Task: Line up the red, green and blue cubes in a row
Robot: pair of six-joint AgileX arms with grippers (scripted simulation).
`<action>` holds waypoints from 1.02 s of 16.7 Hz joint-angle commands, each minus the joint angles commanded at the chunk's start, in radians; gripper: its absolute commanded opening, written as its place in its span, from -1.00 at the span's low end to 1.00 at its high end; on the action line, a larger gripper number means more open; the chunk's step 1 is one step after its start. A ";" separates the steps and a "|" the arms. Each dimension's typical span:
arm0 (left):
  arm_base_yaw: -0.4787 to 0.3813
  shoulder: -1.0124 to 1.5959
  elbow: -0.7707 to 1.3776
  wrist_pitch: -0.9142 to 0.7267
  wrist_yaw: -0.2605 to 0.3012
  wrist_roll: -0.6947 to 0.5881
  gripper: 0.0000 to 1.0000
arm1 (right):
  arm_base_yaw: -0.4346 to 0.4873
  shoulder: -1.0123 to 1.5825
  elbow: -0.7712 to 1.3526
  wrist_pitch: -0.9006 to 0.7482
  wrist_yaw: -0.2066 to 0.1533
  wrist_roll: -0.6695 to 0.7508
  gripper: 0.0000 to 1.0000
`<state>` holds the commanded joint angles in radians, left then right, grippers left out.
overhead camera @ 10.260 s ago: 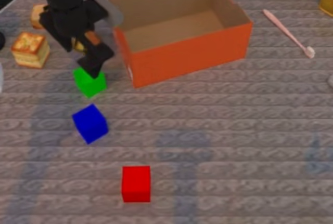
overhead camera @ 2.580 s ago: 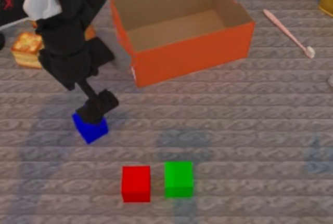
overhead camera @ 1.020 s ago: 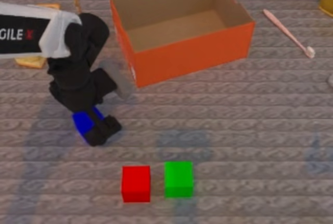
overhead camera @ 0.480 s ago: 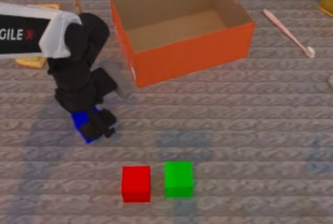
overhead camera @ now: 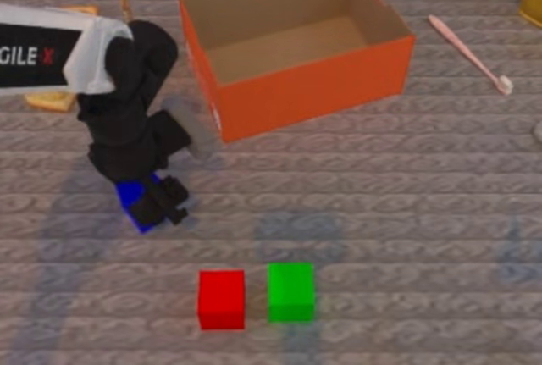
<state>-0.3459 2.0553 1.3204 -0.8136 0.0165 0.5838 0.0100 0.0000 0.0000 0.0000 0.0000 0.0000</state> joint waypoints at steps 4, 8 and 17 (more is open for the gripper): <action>0.002 -0.034 0.064 -0.102 0.000 0.004 -1.00 | 0.000 0.000 0.000 0.000 0.000 0.000 1.00; 0.016 -0.085 0.139 -0.231 -0.001 -0.002 -1.00 | 0.000 0.000 0.000 0.000 0.000 0.000 1.00; -0.058 -0.050 0.216 -0.277 -0.002 -0.002 -1.00 | 0.000 0.000 0.000 0.000 0.000 0.000 1.00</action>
<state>-0.4044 2.0049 1.5366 -1.0903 0.0145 0.5820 0.0100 0.0000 0.0000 0.0000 0.0000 0.0000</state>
